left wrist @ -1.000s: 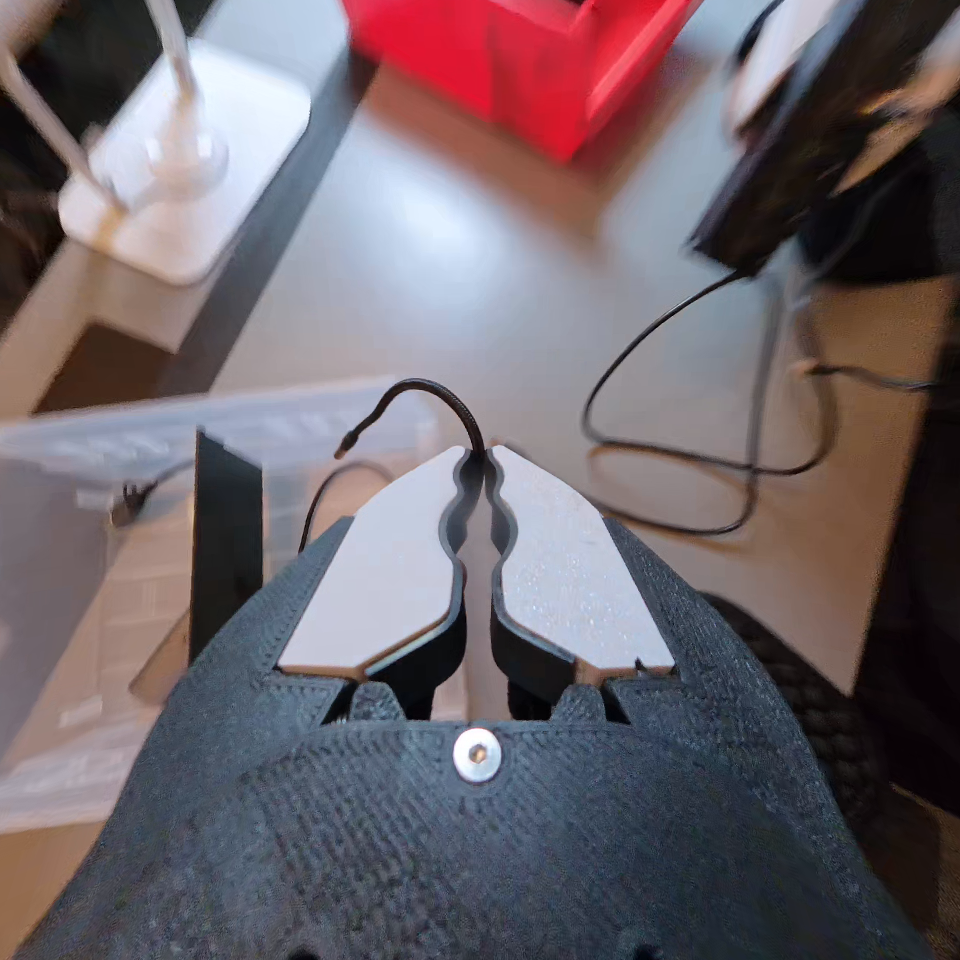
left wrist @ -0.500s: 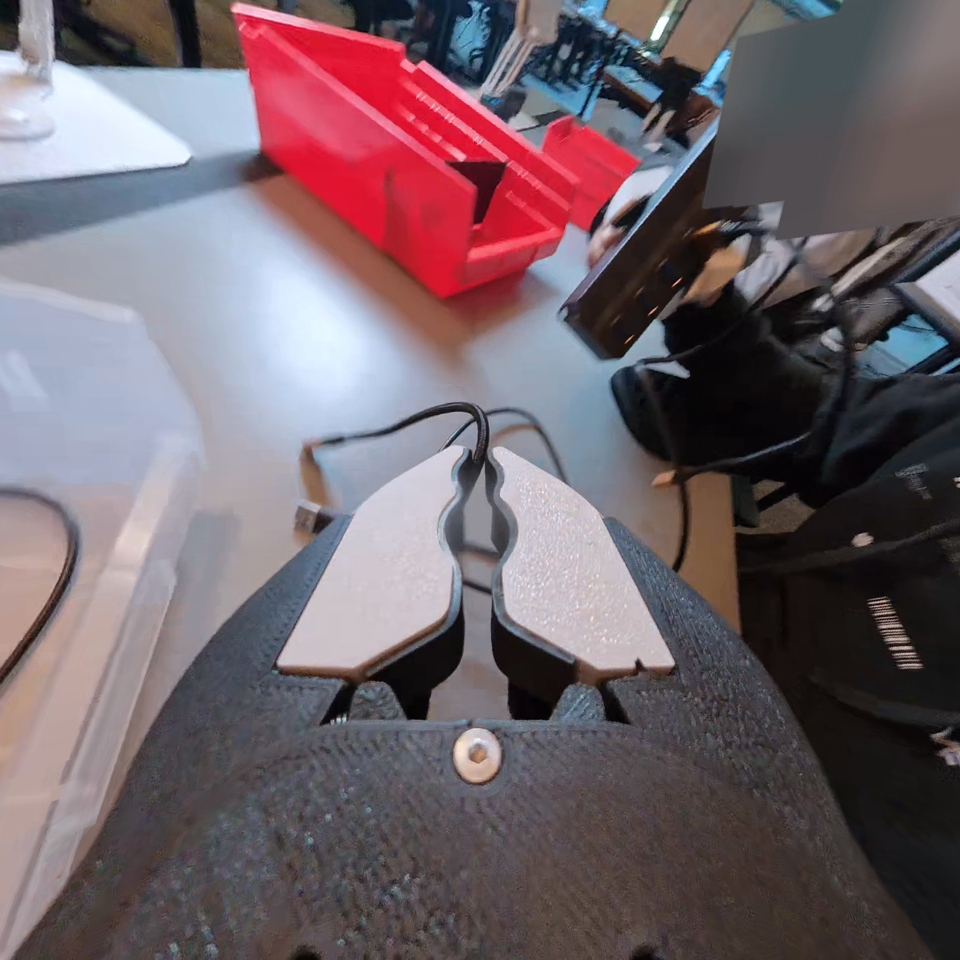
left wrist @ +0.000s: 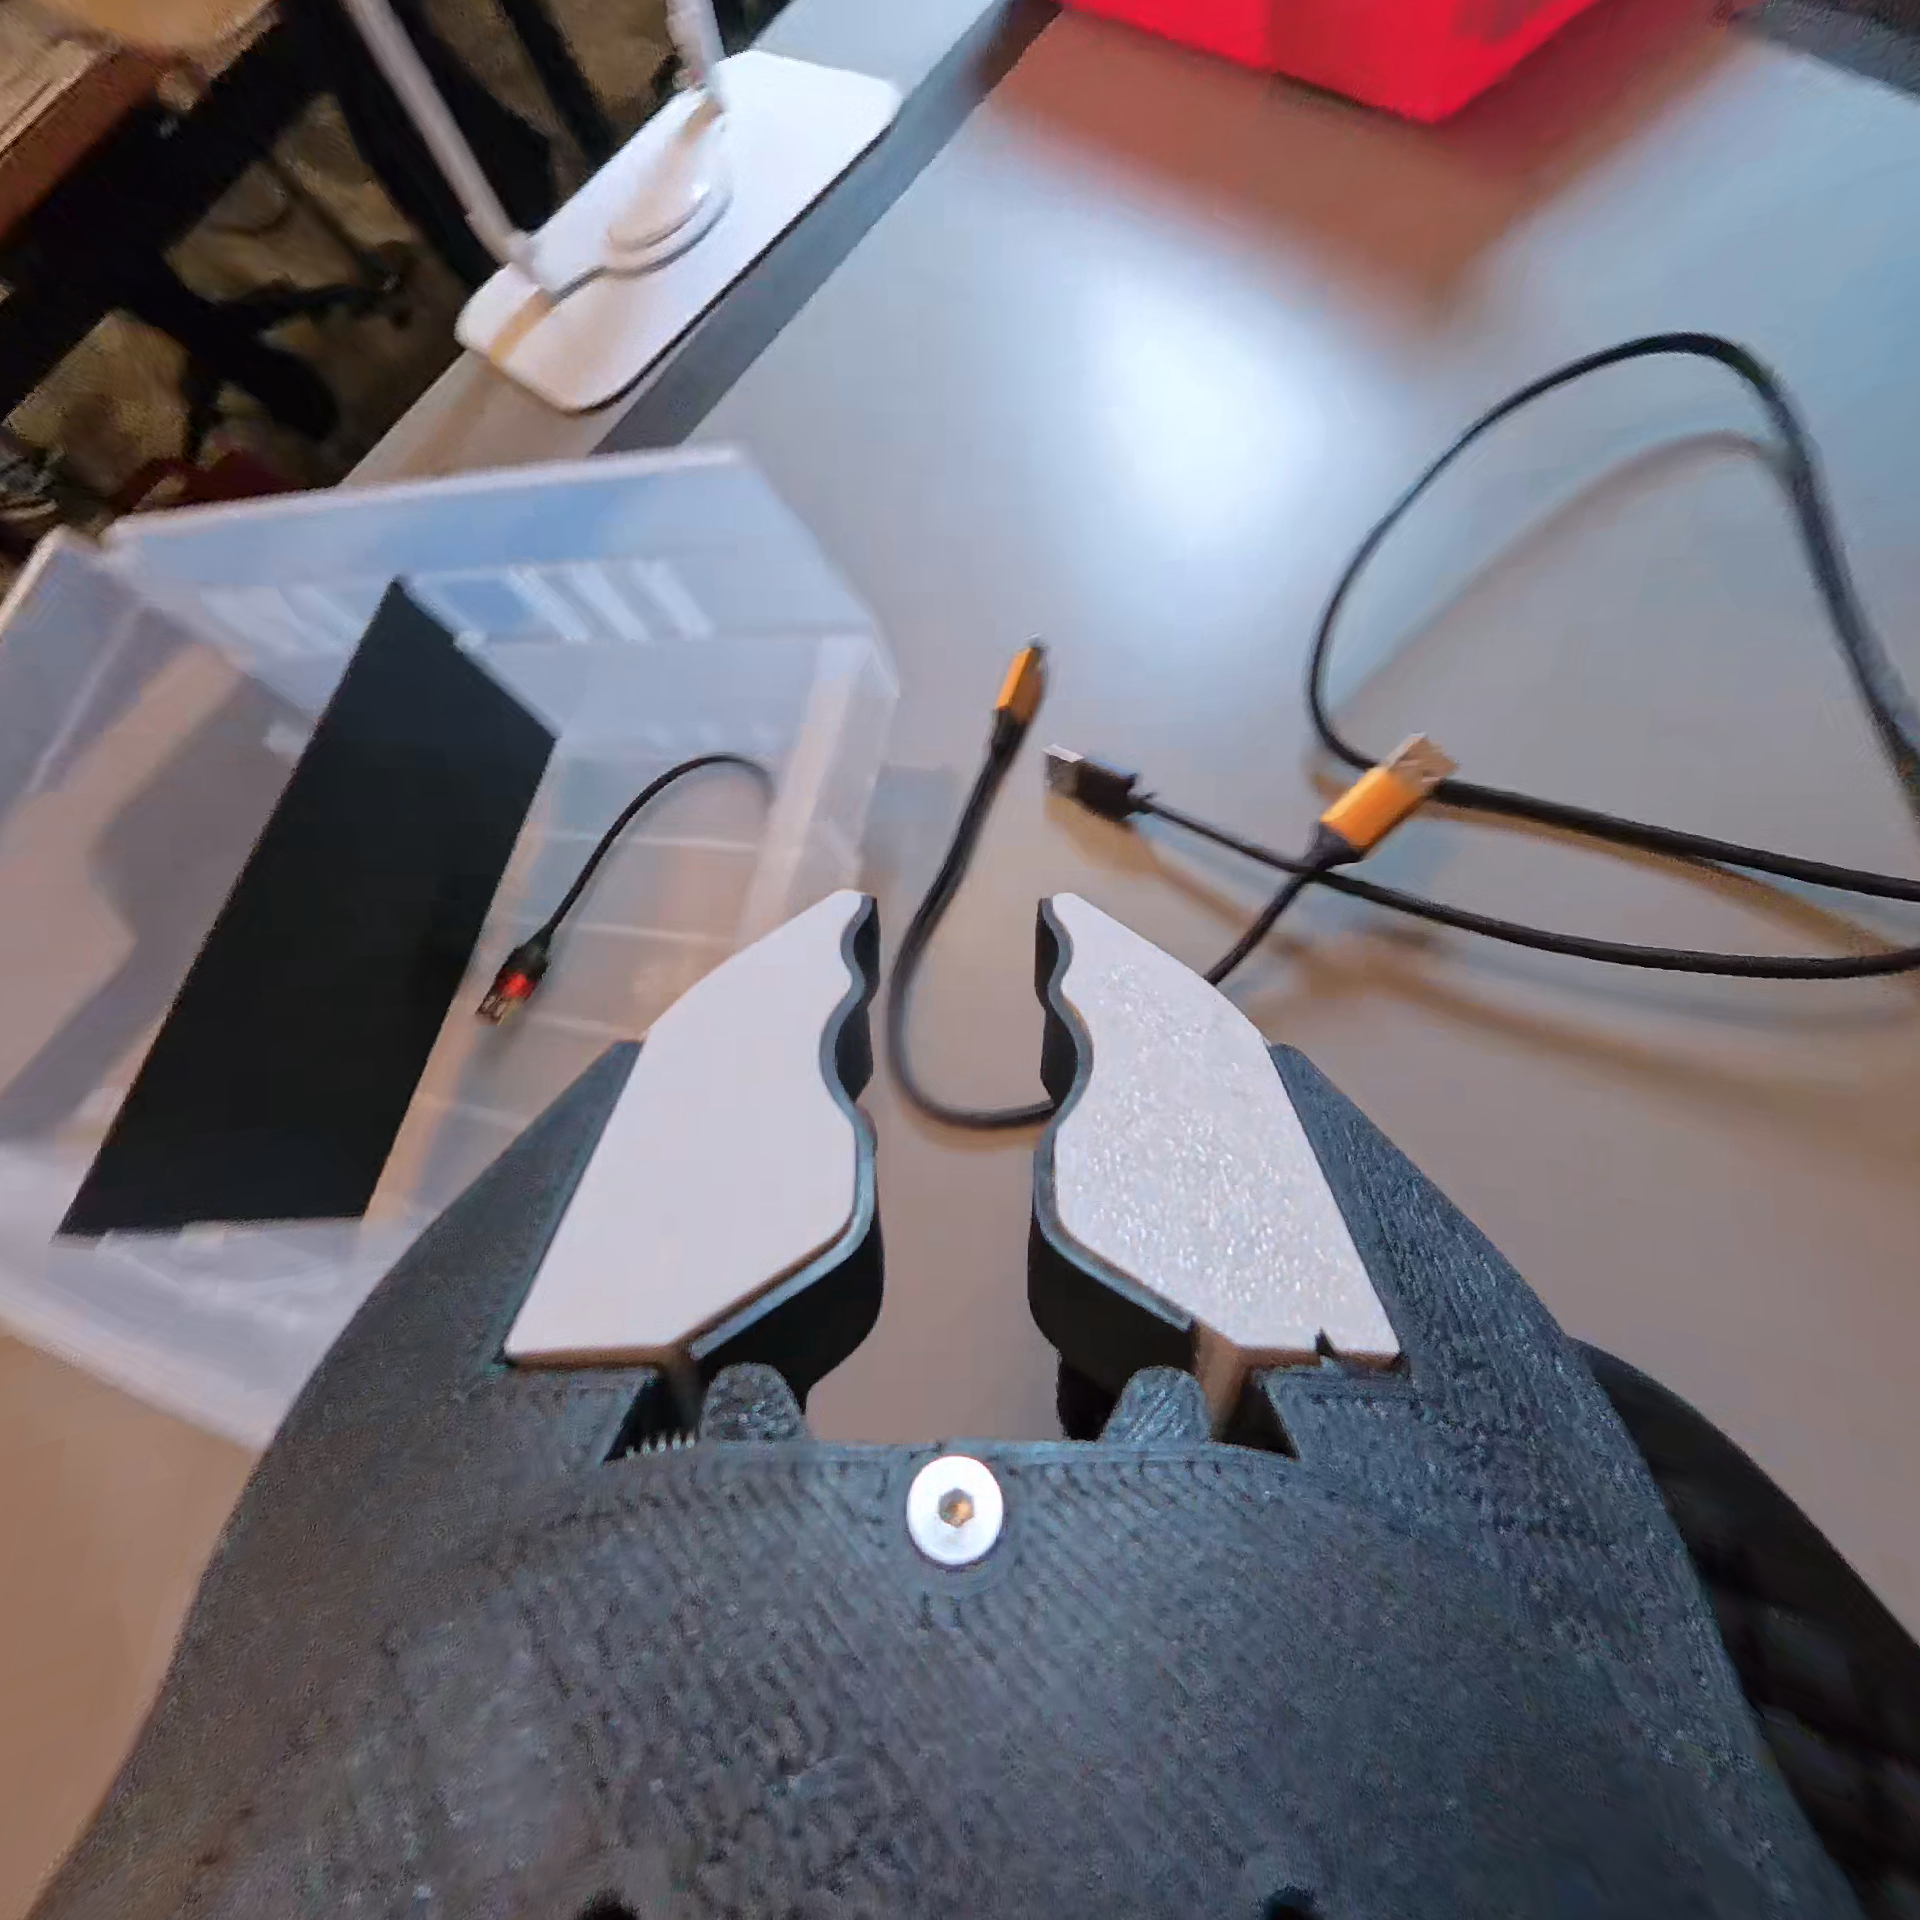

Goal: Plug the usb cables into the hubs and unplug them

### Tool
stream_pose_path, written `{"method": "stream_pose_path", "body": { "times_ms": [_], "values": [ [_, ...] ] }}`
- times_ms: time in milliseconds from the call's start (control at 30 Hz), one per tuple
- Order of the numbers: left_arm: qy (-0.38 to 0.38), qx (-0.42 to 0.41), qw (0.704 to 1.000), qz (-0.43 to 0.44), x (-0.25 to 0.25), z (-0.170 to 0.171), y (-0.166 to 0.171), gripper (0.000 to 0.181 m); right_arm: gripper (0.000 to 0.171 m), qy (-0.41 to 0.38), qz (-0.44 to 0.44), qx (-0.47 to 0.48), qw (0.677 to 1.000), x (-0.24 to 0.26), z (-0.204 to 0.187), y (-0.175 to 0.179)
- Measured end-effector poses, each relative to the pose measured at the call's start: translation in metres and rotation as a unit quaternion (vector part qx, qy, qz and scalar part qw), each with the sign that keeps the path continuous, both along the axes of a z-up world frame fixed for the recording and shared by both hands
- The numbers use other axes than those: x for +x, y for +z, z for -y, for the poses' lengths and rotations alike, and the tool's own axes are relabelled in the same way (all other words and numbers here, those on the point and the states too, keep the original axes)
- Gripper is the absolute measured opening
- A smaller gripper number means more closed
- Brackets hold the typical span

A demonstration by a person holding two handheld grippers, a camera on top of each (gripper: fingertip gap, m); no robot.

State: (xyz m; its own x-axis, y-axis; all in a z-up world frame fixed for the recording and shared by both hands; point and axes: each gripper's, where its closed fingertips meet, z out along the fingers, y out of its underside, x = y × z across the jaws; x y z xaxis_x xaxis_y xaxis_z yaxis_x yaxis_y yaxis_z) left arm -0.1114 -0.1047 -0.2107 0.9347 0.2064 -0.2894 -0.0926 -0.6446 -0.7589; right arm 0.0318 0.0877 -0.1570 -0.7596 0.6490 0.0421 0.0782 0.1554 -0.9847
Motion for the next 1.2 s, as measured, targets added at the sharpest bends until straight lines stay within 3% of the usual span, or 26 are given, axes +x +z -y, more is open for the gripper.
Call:
{"method": "stream_pose_path", "body": {
  "times_ms": [33, 167, 300, 400, 500, 733, 867, 967, 1067, 1200],
  "values": [
    [-0.029, -0.008, 0.999, 0.009, 0.011, -0.008, -0.002, 0.028, 0.058, 0.000, 0.000, 0.000, 1.000, 0.000, 0.000, 0.000],
    [-0.144, -0.079, 0.985, 0.057, 0.051, -0.036, -0.037, 0.030, 0.057, 0.002, 0.000, 0.004, 1.000, 0.001, 0.001, -0.001],
    [-0.202, -0.153, 0.965, 0.066, 0.063, -0.046, -0.071, 0.032, 0.057, 0.001, 0.001, 0.005, 1.000, 0.001, 0.000, -0.002],
    [-0.213, -0.179, 0.958, 0.071, 0.061, -0.048, -0.080, 0.026, 0.057, 0.000, 0.003, 0.006, 1.000, 0.001, -0.002, -0.003],
    [-0.225, -0.198, 0.952, 0.062, 0.062, -0.045, -0.083, 0.009, 0.057, 0.000, 0.005, 0.006, 1.000, 0.000, -0.003, -0.005],
    [-0.210, -0.188, 0.958, 0.041, 0.058, -0.035, -0.072, 0.009, 0.057, -0.001, 0.006, 0.008, 1.000, 0.000, -0.003, -0.005],
    [-0.204, -0.195, 0.958, 0.047, 0.056, -0.027, -0.074, 0.022, 0.057, 0.000, 0.003, 0.007, 1.000, 0.000, -0.001, -0.003],
    [-0.194, -0.208, 0.959, 0.017, 0.051, -0.025, -0.081, 0.005, 0.057, -0.001, 0.002, 0.007, 1.000, 0.000, 0.000, -0.002],
    [-0.193, -0.195, 0.962, 0.004, 0.055, -0.023, -0.061, 0.005, 0.057, -0.004, 0.001, 0.006, 1.000, 0.001, -0.002, -0.001],
    [-0.219, -0.126, 0.967, 0.016, 0.079, -0.010, 0.014, 0.004, 0.057, -0.009, -0.003, -0.001, 1.000, 0.001, -0.008, 0.003]
  ]
}}
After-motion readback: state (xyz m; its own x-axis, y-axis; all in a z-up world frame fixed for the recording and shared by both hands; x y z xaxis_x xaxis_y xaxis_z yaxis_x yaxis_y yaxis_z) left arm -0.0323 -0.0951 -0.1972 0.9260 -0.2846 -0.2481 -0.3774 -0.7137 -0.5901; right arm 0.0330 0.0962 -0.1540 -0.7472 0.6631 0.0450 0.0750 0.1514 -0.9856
